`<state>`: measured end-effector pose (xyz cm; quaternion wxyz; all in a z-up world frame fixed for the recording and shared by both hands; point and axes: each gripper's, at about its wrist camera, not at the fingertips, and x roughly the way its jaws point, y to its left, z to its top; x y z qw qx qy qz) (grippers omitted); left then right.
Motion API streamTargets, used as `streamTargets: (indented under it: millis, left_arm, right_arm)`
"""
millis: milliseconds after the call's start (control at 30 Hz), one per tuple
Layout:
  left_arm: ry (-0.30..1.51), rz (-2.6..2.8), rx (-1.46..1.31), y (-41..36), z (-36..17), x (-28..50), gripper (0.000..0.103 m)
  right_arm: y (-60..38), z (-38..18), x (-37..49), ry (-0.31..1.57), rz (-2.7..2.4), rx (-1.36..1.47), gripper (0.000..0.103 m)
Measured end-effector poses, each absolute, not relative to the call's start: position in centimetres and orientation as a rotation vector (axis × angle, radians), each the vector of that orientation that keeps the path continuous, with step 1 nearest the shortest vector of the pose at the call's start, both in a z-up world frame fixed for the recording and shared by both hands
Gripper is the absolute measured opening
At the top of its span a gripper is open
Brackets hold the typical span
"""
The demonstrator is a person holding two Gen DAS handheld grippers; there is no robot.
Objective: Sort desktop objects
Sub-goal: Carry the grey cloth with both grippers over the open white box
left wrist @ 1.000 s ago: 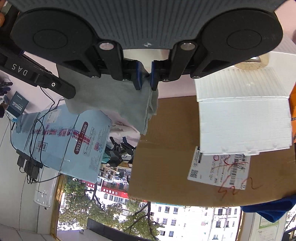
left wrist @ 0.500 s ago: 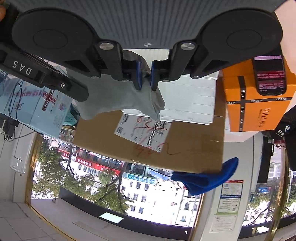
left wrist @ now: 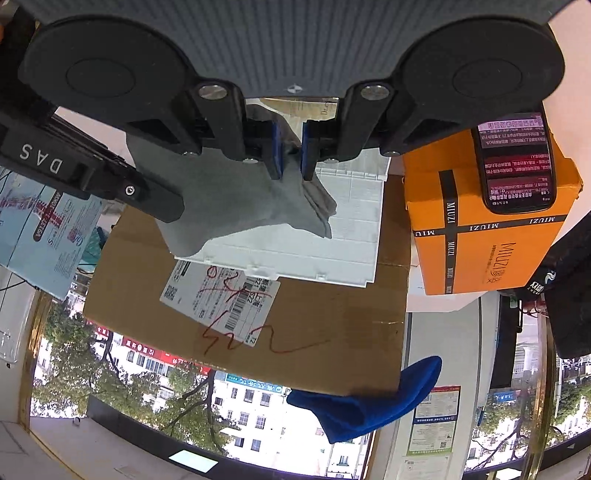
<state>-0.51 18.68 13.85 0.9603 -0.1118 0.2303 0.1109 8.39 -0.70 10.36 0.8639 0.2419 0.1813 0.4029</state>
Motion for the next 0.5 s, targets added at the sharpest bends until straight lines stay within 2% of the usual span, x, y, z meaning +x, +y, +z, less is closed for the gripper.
streamTargets:
  millis: [500]
  left_arm:
    - [0.597, 0.245, -0.202, 18.5, 10.6, 2.4, 0.01]
  right_arm:
    - [-0.6, 8.3, 8.9, 0.473, 0.779, 0.469, 0.008]
